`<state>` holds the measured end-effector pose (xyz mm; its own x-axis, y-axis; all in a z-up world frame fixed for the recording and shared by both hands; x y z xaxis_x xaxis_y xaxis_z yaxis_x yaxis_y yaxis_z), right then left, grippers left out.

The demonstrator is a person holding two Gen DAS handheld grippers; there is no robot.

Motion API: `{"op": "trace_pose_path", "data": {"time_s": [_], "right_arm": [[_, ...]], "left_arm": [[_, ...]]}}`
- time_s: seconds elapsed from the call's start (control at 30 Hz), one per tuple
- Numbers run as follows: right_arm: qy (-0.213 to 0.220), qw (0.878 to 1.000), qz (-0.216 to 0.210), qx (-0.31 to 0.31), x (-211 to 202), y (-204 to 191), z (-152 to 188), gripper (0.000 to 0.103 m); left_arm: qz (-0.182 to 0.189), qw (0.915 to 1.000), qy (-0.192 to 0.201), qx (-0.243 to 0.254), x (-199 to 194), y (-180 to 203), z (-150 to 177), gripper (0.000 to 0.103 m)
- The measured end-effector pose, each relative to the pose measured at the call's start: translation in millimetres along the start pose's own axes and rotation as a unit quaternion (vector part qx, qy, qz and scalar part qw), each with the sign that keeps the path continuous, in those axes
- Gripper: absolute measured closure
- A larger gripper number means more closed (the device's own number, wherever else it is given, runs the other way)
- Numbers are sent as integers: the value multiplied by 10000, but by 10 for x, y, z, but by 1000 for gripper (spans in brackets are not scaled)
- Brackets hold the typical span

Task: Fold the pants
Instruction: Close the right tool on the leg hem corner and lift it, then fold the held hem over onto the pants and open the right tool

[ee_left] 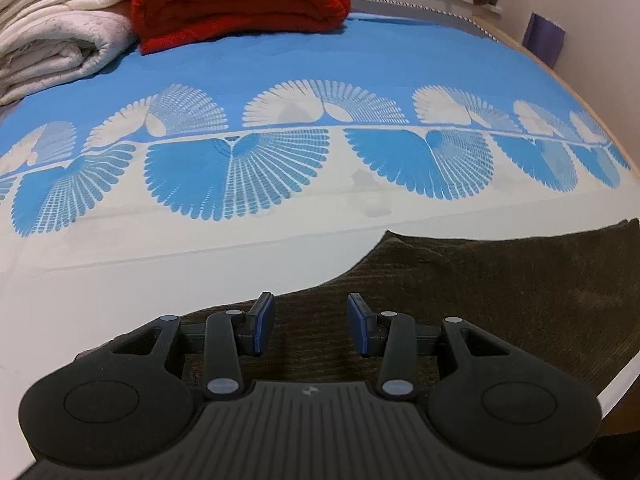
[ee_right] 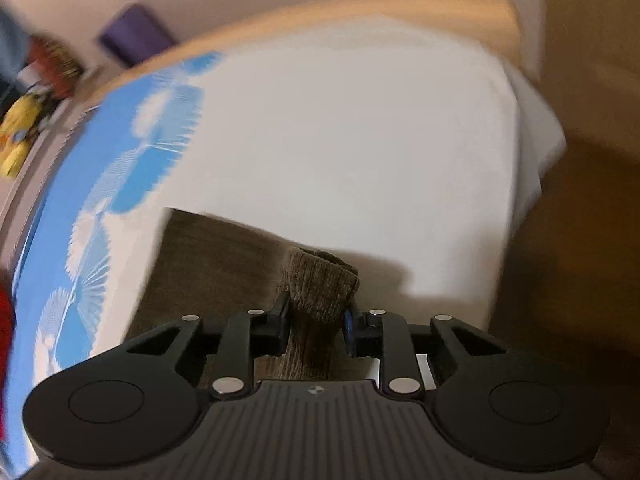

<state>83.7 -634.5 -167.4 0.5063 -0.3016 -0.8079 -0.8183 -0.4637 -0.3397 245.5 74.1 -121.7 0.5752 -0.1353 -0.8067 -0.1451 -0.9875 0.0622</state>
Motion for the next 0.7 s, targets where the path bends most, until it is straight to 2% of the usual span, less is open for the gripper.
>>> {"op": "trace_pose_path", "data": {"time_s": [0.07,0.1,0.13,0.2,0.27,0.3,0.37,0.43,0.5,0.57,0.6,0.7], "right_arm": [[517,9958,-23,-762,-257,-357,41,78],[851,9892,-72,-1192,-443,-575,116,78],[1096,9822,-121,-1523,-590,-744,198,78],[1634,9595,-271,-2279,-940,-1154,496,78],[2177,9273,-566,-2992,-1303,-1548,954,78],[2431,9068,-788,-3354,-1498,-1753,1266,78],[2693,8733,-1195,-3881,-1785,-2046,1845,79],[2826,8338,-1626,-4455,-2022,-2289,2532,79],[2769,7943,-2044,-5007,-2132,-2457,3202,79],[2479,7479,-2390,-5675,-2105,-2545,3893,77],[2158,7288,-2539,-5981,-2038,-2550,4213,74],[689,6762,-2662,-6835,-1751,-2436,5002,71]], "left_arm": [[35,10000,46,-67,-54,-64,2,59],[53,9999,74,-102,-85,-108,4,59],[64,9998,104,-131,-115,-147,5,59],[77,9996,165,-216,-181,-244,9,59],[77,9992,205,-324,-245,-341,26,59],[76,9990,226,-382,-281,-398,41,59],[80,9987,255,-445,-348,-491,75,59],[59,9985,262,-472,-402,-578,123,59],[41,9983,275,-510,-466,-682,179,59],[16,9980,266,-577,-516,-801,241,59],[3,9977,264,-630,-540,-865,266,59],[-15,9963,281,-814,-613,-1060,327,59]]}}
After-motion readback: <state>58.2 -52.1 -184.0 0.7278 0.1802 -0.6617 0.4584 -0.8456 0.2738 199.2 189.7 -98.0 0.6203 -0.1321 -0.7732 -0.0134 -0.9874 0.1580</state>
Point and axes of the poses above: each gripper's, at about its wrist camera, not at the fingertips, and x roughly the way its jaws point, y to its right, z to its underside, the point moved 4 cm from there along x, roughly the way its jaws point, and after that the axes turned 2 degrees about z, right-handed, at the moved point
